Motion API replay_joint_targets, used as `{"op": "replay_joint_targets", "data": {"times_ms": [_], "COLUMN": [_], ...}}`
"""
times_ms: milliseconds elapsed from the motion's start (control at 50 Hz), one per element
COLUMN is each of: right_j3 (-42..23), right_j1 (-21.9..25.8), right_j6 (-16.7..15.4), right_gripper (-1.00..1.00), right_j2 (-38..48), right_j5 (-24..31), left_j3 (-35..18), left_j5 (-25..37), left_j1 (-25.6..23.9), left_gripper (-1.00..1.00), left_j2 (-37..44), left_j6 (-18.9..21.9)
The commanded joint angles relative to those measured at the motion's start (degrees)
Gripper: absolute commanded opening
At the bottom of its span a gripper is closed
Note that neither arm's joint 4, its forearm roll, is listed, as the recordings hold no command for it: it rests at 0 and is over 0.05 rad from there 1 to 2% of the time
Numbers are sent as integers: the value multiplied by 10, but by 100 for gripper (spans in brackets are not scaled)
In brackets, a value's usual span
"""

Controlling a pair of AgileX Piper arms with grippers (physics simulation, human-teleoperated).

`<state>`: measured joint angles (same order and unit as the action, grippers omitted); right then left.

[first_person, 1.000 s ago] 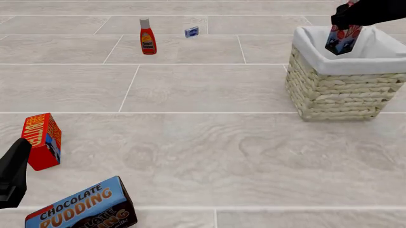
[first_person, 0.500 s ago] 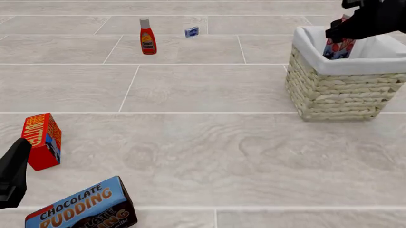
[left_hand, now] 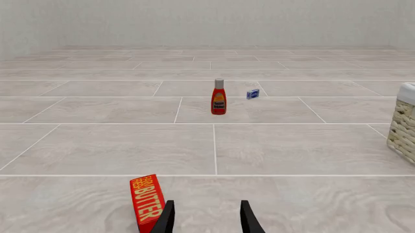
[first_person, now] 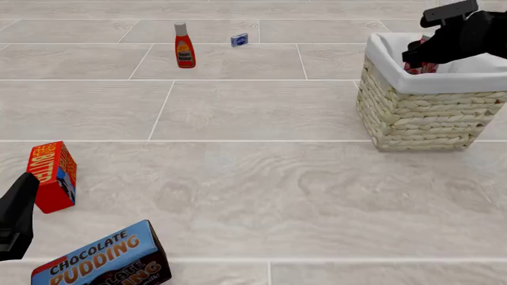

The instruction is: Pick the milk and place it in the basket.

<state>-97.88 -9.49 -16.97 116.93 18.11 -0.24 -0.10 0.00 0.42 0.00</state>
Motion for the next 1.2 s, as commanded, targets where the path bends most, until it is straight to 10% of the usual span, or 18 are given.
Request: {"op": "replay_joint_targets", "data": {"times_ms": [20,320,340,1200], "right_j3": [-6,-5,-5,11], "right_j1": [1,1,1,2], "right_j6": [12,13,13,15], "right_gripper": [-100,-100,100,100], "right_j2": [6,6,5,-20], "right_j5": [-6,-4,-3,-8], "left_j3": [0,0,0,0], "left_j5": [0,0,0,0], "left_j1": [0,0,0,0], "left_gripper": [100,100,100,100], "left_j2": [0,0,0,0], "left_j6": [0,0,0,0]}}
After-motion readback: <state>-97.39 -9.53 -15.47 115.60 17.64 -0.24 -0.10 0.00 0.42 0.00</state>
